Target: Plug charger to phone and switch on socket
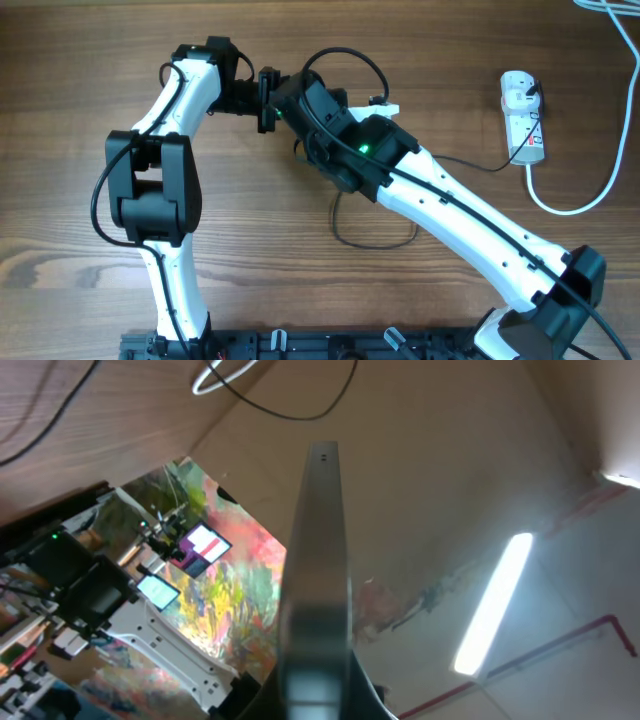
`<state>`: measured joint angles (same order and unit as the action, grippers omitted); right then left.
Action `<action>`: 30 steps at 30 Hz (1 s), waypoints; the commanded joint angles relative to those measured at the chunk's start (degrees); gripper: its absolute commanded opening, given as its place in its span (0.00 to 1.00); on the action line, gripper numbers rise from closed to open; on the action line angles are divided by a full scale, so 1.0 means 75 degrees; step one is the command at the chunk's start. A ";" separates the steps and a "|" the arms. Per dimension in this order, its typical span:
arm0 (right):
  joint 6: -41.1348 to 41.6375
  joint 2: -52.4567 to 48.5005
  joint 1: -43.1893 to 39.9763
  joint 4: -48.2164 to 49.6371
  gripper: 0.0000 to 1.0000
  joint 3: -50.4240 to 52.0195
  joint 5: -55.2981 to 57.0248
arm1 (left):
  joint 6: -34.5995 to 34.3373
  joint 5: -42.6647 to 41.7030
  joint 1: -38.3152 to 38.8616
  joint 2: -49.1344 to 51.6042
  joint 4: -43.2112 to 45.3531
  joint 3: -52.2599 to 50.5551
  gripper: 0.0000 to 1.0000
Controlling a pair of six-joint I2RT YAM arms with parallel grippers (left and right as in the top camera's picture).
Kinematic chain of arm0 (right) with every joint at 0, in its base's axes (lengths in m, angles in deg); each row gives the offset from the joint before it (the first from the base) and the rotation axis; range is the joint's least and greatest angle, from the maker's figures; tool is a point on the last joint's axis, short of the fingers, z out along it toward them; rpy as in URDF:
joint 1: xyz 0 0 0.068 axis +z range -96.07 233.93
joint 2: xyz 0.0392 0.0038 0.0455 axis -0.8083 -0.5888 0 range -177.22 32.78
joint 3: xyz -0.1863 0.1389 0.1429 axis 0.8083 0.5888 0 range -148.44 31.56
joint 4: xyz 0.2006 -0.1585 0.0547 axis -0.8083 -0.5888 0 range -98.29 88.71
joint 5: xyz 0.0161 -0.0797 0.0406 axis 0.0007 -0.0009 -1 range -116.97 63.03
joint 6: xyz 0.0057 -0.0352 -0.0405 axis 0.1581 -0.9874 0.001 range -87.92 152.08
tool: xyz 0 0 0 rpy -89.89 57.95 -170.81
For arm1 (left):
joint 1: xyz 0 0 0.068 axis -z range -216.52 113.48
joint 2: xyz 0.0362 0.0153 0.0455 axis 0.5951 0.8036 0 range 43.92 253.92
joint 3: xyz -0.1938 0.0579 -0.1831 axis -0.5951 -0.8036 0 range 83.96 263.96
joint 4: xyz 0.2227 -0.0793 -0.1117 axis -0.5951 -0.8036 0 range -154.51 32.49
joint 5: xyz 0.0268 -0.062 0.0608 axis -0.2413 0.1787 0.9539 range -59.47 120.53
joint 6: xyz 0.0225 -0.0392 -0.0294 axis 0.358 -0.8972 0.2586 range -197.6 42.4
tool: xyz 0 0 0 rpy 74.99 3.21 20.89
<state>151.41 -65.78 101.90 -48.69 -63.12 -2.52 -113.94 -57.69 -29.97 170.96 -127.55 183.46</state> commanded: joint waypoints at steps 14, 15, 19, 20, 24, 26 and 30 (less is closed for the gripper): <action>-0.8976 0.2634 -0.0455 -0.0076 1.00 -0.0131 0.0746 | 0.0399 0.1716 -0.0152 -0.0254 0.1355 -0.0023 0.04; -0.9812 0.2766 -0.0615 -0.0230 1.00 -0.0131 0.0236 | 0.0758 0.1833 -0.0172 -0.0254 0.1466 -0.0023 0.04; -1.0931 0.2780 -0.1218 -0.1626 1.00 -0.0119 -0.1058 | 0.1629 0.1900 -0.0224 -0.0303 0.1542 -0.0023 0.04; -1.1234 0.2664 -0.1440 -0.2180 1.00 -0.0058 -0.1297 | 0.1801 0.1926 -0.0274 -0.0420 0.1539 -0.0023 0.04; -1.2330 0.1961 -0.2028 -0.3005 1.00 0.0239 -0.2699 | 0.1816 0.3474 -0.0455 -0.1285 0.1545 -0.0023 0.04; -1.2281 0.1539 -0.2087 -0.2926 1.00 0.0242 -0.3255 | 0.1751 0.4739 -0.0498 -0.1979 0.1542 -0.0023 0.04; -1.2144 0.0968 -0.2084 -0.2634 1.00 0.0242 -0.3646 | 0.1215 0.7493 -0.0522 -0.3168 0.1390 -0.0023 0.04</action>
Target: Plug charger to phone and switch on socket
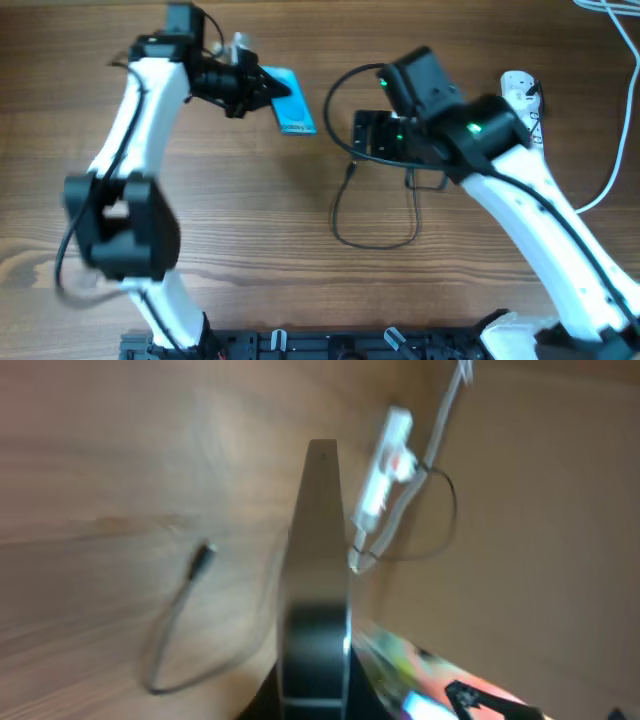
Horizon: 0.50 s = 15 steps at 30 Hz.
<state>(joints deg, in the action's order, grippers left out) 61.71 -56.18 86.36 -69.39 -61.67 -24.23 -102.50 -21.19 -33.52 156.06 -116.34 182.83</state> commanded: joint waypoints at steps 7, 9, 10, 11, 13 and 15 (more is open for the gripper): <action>0.0070 -0.1396 -0.0012 0.0122 0.87 0.0050 -0.1268 | -0.0673 0.6306 -0.0315 -0.2104 -0.0807 0.0061 0.04; 0.0478 -0.1740 -0.0006 0.0020 0.82 0.0050 -0.1303 | -0.1224 0.6892 -0.0574 -0.2092 -0.1061 0.0061 0.04; 0.0557 -0.1880 -0.0006 -0.0023 0.82 0.0058 -0.1294 | -0.1352 0.7015 -0.0702 -0.2092 -0.1105 0.0061 0.04; 0.0682 -0.2022 -0.0006 -0.0017 0.82 0.0090 -0.1285 | -0.1378 0.7020 -0.0860 -0.2092 -0.1110 0.0061 0.04; 0.1212 -0.2352 -0.0006 0.0003 0.80 0.0178 -0.1192 | -0.1376 0.7018 -0.1131 -0.2092 -0.1134 0.0061 0.04; 0.1612 -0.2655 0.0000 0.0093 0.79 0.0277 -0.1142 | -0.1376 0.7018 -0.1317 -0.2092 -0.1209 0.0061 0.04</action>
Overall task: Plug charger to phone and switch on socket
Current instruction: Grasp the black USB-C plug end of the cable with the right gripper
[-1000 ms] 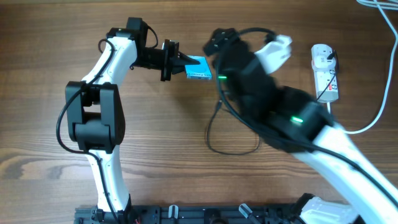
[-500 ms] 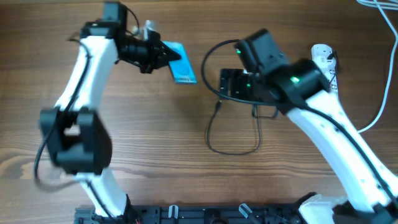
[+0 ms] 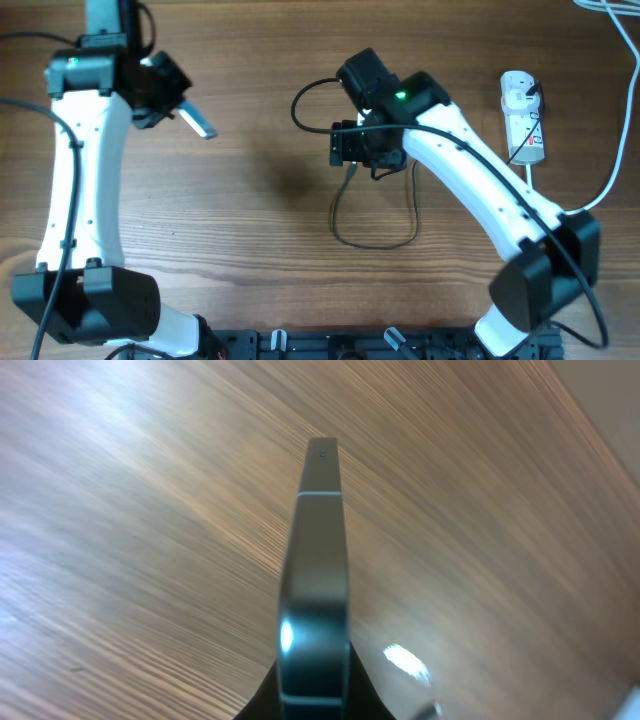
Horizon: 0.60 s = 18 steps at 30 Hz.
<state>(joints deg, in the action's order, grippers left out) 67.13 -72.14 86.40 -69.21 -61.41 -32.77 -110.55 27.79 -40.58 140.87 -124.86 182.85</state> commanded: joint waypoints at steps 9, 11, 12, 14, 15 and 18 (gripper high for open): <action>0.1935 -0.1958 0.0513 0.0813 0.75 0.0586 0.0466 | -0.0303 0.0490 -0.0627 -0.0067 -0.0364 0.0058 0.04; 0.1958 -0.2229 0.0580 0.0979 0.69 0.0586 0.0519 | -0.0306 0.0487 -0.0627 -0.0067 -0.0367 0.0058 0.04; 0.1979 -0.2320 0.0586 0.1032 0.68 0.0586 0.0545 | -0.0303 0.0487 -0.0627 -0.0067 -0.0370 0.0058 0.04; 0.2124 -0.2422 0.0583 0.1119 0.68 0.0586 0.0662 | -0.0303 0.0487 -0.0627 -0.0067 -0.0376 0.0058 0.04; 0.2139 -0.2428 0.0571 0.1163 0.67 0.0586 0.0667 | -0.0303 0.0490 -0.0627 -0.0067 -0.0376 0.0055 0.04; 0.2133 -0.2430 0.0560 0.1233 0.67 0.0586 0.0886 | -0.0303 0.0487 -0.0627 -0.0067 -0.0367 0.0058 0.04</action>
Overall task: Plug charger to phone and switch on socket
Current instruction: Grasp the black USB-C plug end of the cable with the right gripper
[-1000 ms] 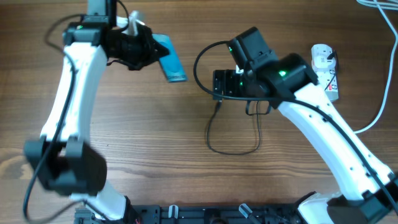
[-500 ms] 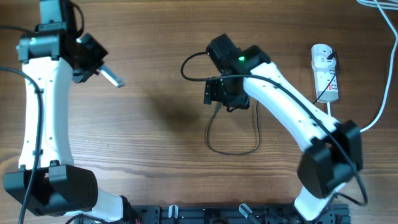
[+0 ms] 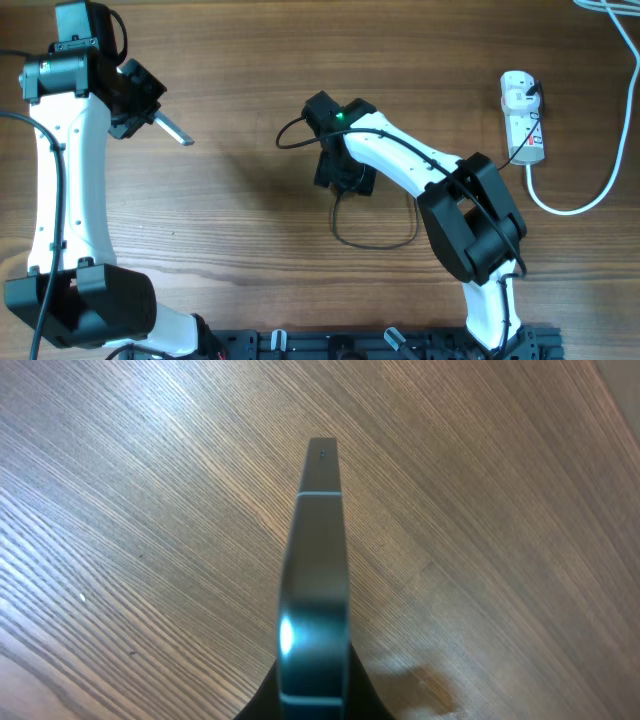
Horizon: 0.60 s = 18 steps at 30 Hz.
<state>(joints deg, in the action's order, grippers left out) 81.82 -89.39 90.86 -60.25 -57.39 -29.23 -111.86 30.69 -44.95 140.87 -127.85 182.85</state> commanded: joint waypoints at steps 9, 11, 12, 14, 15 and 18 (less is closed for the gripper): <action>-0.0041 -0.0163 -0.0283 0.0262 0.54 0.0064 0.0612 | -0.0128 0.0099 -0.0044 -0.0067 0.0032 0.0055 0.04; -0.0003 -0.0163 -0.0277 0.0280 0.53 0.0079 0.0592 | -0.0128 0.0099 -0.0044 -0.0067 0.0032 0.0055 0.04; -0.0006 -0.0163 -0.0277 0.0321 0.53 0.0105 0.0533 | -0.0128 0.0099 -0.0044 -0.0067 0.0032 0.0058 0.04; -0.0003 -0.0163 -0.0277 0.0498 0.53 0.0242 0.0458 | -0.0128 0.0099 -0.0044 -0.0067 0.0029 0.0058 0.04; -0.0003 -0.0163 -0.0277 0.0632 0.53 0.0350 0.0425 | -0.0131 0.0099 -0.0044 -0.0067 0.0029 0.0058 0.04; -0.0009 -0.0163 -0.0277 0.0711 0.51 0.0425 0.0350 | -0.0128 0.0099 -0.0044 -0.0067 0.0029 0.0058 0.04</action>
<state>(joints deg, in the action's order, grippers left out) 81.95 -89.41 88.69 -55.14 -54.96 -26.13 -112.25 30.69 -44.95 140.87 -127.85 182.85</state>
